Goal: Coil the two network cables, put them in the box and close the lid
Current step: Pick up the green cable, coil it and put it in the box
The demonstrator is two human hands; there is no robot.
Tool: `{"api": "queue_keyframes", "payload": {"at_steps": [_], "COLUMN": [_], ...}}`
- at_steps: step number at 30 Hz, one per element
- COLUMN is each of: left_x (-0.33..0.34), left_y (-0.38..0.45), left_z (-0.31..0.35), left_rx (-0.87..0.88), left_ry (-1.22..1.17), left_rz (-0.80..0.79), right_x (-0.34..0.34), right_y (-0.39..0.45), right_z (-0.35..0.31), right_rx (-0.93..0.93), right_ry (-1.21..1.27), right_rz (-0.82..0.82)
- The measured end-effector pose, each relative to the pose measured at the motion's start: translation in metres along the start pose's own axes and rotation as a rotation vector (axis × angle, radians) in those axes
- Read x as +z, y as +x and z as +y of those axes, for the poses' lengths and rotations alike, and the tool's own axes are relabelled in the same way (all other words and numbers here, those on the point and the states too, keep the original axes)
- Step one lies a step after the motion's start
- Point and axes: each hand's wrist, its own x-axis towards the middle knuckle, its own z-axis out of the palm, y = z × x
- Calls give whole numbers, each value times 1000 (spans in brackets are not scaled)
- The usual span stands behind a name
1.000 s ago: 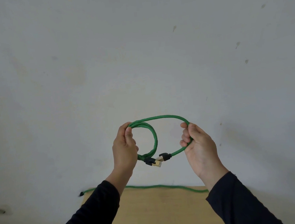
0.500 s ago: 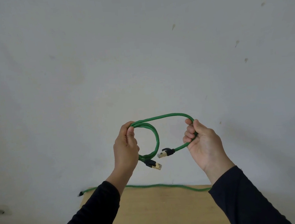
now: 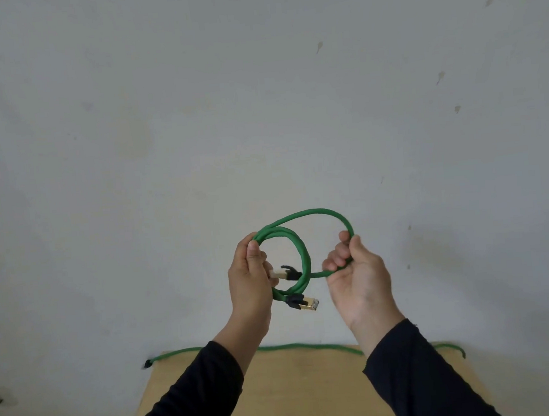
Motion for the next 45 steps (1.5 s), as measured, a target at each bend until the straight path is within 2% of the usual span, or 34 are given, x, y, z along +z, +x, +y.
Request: {"api": "queue_keyframes", "payload": {"at_steps": [2,4,7,9,10,15,18,23,29,34,38,40,43,45], "left_x": [3,3,-3,-8,-10,-15,-17,-20,-23,-22,-24,-24,-26,-28], "left_y": [0,4,14,18,18,17,19,16,15,16,17,16,15,14], "left_z": [0,2,3,3,3,5,5,6,7,11,14,14,16,16], "left_rx": [-31,-50,-47,-83,-104,-155,-175,-85,34,60,52,60,66,75], "left_ry": [-48,-73,-61,-60,-77,-150,-188,-73,37,8,-14,3,75,112], "left_rz": [56,118,184,180,151,41,12,8,65,82,77,52,11,-24], "right_x": [1,1,2,6,8,12,13,16,11,16,19,20,21,20], "right_y": [-6,-13,-21,-21,-20,-16,-19,-23,-15,-23,-28,-28,-28,-27], "right_z": [11,17,15,12,11,9,14,18,18,24,23,25,24,22], "right_rx": [76,138,82,-20,-43,104,10,-224,-229,-575,-704,-658,-437,-352], "right_ry": [14,-46,-475,-748,-793,-582,-618,-755,-940,-1277,-1299,-1300,-1211,-1190], "right_rz": [-7,-88,-288,-331,-326,-371,-372,-344,-279,-225,-266,-296,-303,-300]}}
